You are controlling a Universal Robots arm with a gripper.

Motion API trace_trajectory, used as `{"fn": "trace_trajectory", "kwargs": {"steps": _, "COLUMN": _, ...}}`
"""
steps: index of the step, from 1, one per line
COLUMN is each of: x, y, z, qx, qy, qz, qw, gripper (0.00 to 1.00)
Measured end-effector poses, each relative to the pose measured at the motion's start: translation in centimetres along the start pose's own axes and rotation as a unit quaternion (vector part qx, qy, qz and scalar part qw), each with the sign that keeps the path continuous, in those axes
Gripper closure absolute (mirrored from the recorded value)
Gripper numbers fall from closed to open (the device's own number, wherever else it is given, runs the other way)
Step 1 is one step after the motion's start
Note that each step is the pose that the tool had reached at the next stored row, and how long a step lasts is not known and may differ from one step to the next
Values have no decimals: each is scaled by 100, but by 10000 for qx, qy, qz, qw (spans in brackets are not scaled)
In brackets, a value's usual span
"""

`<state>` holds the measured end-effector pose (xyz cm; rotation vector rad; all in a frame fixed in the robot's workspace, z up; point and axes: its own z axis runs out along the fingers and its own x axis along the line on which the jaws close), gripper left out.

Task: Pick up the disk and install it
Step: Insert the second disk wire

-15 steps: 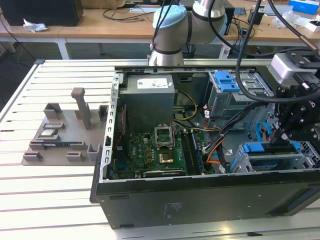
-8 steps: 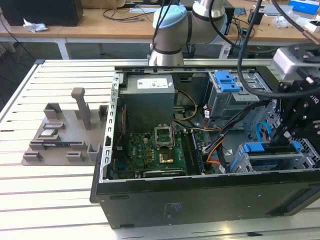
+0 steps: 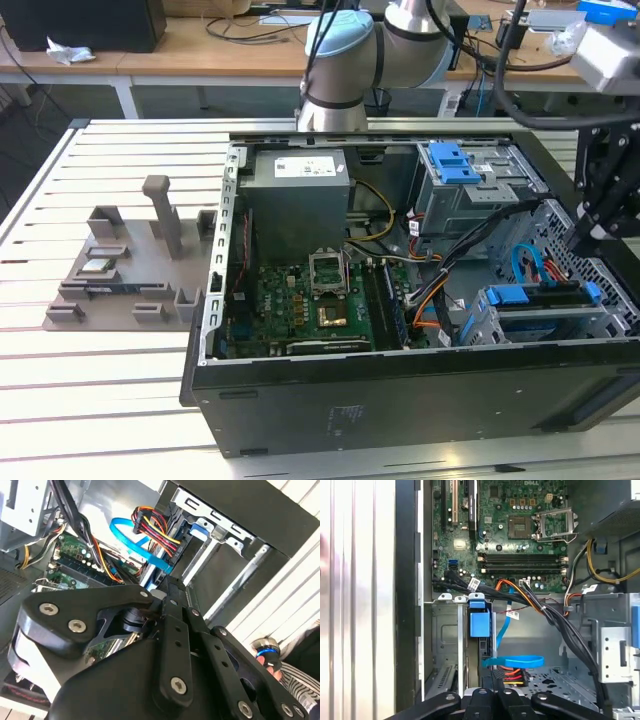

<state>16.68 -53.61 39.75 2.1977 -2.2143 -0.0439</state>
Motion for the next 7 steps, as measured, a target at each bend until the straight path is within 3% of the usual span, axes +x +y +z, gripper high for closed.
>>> {"fn": "trace_trajectory", "kwargs": {"steps": 3, "x": 0, "y": 4, "z": -98, "qx": 0, "qy": -1, "qz": 0, "qw": 10000, "gripper": 90}}
{"fn": "trace_trajectory", "kwargs": {"steps": 7, "x": -1, "y": 4, "z": -115, "qx": 0, "qy": -7, "qz": 0, "qw": 10000, "gripper": 90}}
